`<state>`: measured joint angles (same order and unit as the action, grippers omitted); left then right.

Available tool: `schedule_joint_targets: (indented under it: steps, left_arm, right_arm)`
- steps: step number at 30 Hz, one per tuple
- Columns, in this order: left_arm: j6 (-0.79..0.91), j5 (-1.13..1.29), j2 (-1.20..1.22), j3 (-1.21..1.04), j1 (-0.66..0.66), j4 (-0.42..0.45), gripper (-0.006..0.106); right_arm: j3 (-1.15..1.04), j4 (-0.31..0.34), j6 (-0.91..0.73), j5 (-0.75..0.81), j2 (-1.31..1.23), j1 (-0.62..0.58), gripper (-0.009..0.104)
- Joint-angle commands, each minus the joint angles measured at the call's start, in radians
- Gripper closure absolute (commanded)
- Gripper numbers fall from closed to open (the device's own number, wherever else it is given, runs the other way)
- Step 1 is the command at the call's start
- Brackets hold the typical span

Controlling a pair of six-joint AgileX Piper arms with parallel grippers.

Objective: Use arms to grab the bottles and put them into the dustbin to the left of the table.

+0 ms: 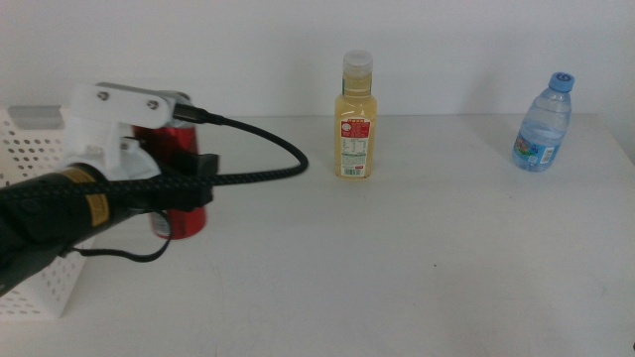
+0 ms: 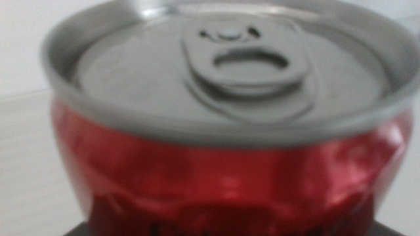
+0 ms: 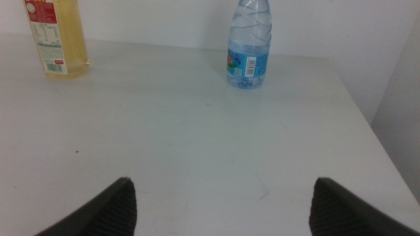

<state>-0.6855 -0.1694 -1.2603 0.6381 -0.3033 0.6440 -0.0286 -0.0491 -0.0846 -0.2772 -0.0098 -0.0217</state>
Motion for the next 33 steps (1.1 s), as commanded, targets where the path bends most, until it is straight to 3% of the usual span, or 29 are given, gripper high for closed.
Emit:
schedule_joint_targets:
  steps: [1,4,9,14,24,33]
  left_arm:
    - [0.133,0.001,0.060,0.050,-0.003,-0.161,0.091]
    - [0.361,0.142,0.085,0.099,-0.003,-0.374,0.101]
    - [0.652,0.441,0.091,0.236,0.000,-0.586,0.105]
    - [0.737,0.714,0.076,0.421,0.050,-0.631,0.105]
    - [0.882,1.151,-0.082,0.754,0.282,-0.761,0.105]
    - [0.977,1.310,-0.230,0.933,0.465,-0.860,0.105]
  right_arm:
    - [0.009,0.006,-0.009,0.069,-0.027,0.005,0.025]
    - [0.009,0.006,-0.009,0.069,-0.027,0.005,0.025]
    - [0.009,0.006,-0.009,0.069,-0.027,0.005,0.025]
    - [0.009,0.006,-0.009,0.069,-0.027,0.005,0.025]
    - [0.009,0.006,-0.009,0.069,-0.027,0.005,0.025]
    - [0.009,0.006,-0.009,0.069,-0.027,0.005,0.025]
